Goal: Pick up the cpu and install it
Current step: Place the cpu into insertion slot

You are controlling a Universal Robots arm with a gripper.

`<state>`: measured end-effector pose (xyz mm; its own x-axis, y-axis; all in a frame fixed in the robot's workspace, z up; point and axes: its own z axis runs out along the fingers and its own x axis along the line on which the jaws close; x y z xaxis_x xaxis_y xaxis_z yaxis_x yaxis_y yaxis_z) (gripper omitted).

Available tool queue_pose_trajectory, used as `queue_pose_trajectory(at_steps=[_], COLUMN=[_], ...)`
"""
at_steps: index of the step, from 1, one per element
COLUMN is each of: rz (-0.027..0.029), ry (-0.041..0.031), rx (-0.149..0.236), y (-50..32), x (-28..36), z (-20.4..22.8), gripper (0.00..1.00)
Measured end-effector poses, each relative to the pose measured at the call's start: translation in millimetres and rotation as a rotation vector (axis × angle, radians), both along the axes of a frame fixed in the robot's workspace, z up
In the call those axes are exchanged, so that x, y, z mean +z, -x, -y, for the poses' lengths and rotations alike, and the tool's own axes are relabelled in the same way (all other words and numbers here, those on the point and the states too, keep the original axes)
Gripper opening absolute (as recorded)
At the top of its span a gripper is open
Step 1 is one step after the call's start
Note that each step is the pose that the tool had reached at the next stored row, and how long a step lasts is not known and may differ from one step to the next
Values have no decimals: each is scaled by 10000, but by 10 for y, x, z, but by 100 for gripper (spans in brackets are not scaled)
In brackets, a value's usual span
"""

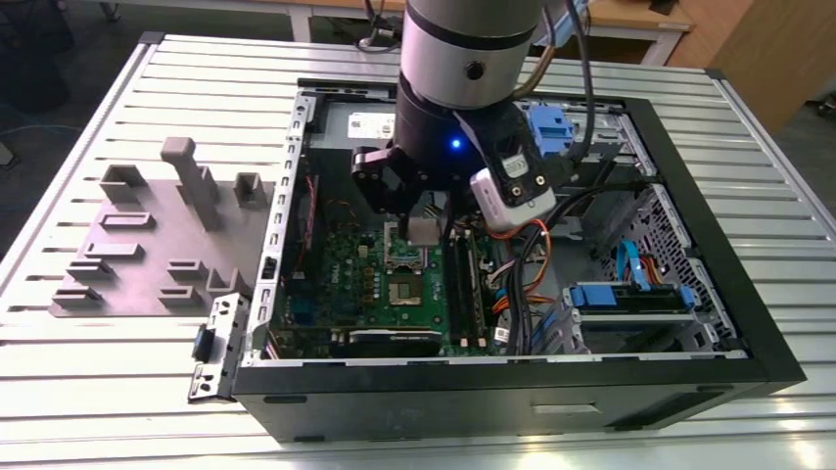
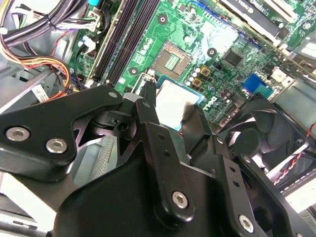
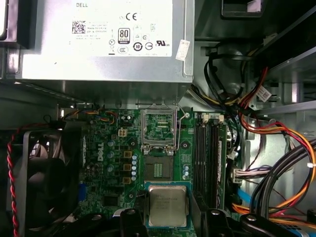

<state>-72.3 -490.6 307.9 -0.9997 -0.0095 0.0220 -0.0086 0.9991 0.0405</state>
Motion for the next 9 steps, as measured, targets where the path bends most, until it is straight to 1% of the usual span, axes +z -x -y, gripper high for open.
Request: queue_pose_trajectory(at_steps=[5,9], rz=[1,0], ry=[-3,-1], rx=[1,0], y=[3,3], x=[-49,-55], z=[0,0], gripper=[45,45])
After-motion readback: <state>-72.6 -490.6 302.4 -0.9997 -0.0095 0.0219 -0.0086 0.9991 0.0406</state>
